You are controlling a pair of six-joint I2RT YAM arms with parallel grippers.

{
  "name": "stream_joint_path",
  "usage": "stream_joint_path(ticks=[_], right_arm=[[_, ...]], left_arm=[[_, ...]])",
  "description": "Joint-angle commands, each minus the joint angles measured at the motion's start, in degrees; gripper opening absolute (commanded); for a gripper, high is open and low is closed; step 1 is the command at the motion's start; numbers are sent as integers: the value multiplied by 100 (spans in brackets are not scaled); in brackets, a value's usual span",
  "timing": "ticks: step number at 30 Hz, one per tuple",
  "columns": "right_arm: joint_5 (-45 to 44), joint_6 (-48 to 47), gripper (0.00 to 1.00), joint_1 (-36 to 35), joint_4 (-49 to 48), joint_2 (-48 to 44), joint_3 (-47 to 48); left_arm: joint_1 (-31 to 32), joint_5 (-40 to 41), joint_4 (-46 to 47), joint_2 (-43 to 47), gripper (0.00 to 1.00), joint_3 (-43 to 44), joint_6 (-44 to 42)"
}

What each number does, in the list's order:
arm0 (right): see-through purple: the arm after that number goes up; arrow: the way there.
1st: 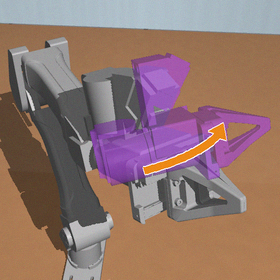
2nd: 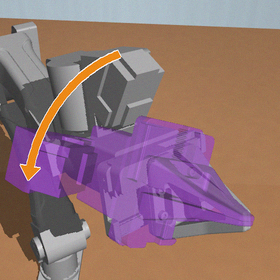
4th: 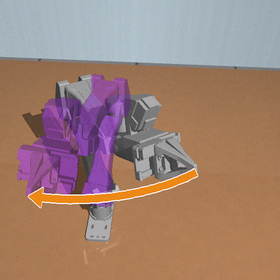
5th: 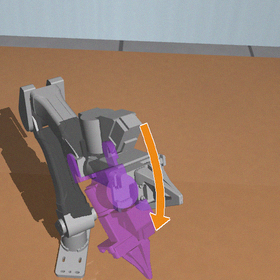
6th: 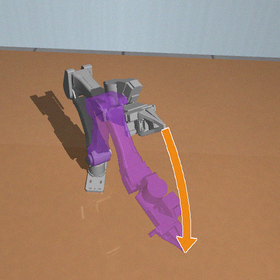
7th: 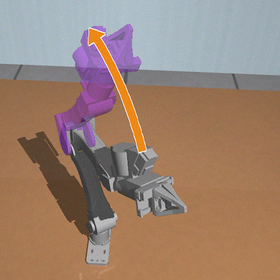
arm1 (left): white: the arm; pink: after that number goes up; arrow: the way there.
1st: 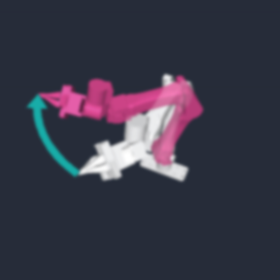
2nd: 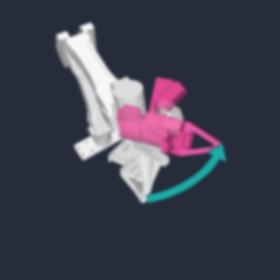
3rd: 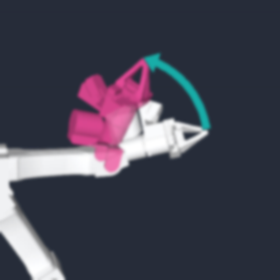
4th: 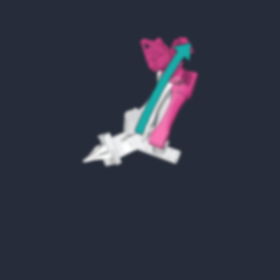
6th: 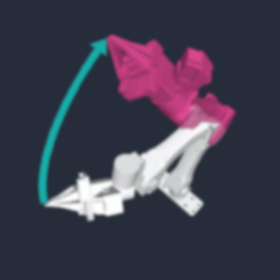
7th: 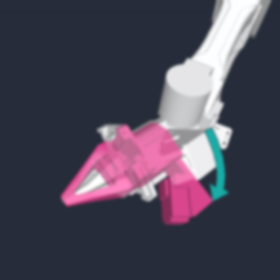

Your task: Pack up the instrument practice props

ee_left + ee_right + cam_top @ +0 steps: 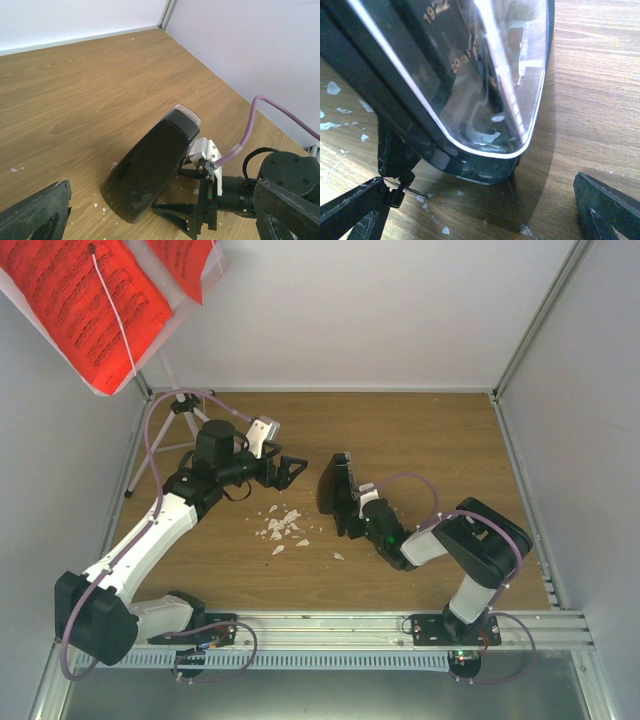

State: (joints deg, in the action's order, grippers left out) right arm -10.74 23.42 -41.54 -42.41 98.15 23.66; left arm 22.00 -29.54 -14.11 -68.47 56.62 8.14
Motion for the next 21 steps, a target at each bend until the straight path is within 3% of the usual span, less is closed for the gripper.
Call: stream_joint_path(ticks=[1,5,15,21], right_arm=[[-283,128,100,-48,46,211,64],[-314,76,99,-49,63,205,27],[-314,50,76,-50,53,176,-28],[-325,-3,69,-54,56,135,-37]], left_arm=[[-75,-134,330,9,99,-94,-6],[-109,-167,348,9,99,-92,8],[-181,-245,370,28,99,-116,30],[-214,-287,377,40,99,-125,43]])
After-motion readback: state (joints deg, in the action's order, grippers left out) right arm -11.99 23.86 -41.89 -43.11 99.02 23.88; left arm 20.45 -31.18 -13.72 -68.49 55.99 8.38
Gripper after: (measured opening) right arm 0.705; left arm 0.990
